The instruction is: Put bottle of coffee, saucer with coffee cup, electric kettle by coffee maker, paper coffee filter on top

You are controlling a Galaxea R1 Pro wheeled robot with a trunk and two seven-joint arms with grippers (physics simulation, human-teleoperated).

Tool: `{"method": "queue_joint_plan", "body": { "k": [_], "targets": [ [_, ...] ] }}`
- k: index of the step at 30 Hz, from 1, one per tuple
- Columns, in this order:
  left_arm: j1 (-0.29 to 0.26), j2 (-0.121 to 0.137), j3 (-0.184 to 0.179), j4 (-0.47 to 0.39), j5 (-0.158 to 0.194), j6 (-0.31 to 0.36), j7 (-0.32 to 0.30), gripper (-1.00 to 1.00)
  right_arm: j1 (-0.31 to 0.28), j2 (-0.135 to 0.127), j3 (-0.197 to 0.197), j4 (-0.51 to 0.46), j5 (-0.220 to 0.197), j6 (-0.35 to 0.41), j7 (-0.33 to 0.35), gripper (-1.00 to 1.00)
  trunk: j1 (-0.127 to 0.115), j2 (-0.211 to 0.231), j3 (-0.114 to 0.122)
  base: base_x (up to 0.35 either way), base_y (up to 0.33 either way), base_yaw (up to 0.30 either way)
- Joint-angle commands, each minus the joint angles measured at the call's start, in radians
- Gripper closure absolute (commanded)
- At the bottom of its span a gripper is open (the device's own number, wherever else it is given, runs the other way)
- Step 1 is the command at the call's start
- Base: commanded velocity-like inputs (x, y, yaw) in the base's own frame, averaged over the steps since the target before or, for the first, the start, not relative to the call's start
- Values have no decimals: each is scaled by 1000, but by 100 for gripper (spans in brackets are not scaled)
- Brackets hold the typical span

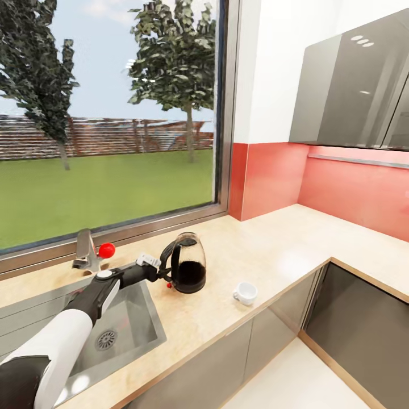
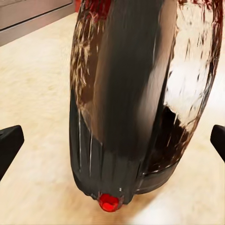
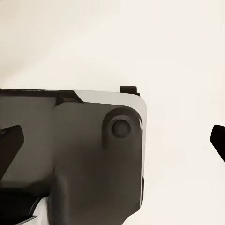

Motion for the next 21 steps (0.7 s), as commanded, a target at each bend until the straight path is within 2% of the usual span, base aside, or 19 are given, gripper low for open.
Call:
{"method": "queue_joint_plan", "body": {
  "k": [1,21],
  "targets": [
    [0,0,2,-2,-6,3,-4,-100,0,0,-9,1,10,-3,3,-100,0,-1,0,0,0,0],
    [-1,-5,5,-2,-6,3,-4,-100,0,-1,-9,1,10,-3,3,-100,0,-1,0,40,-16,0]
  ]
}}
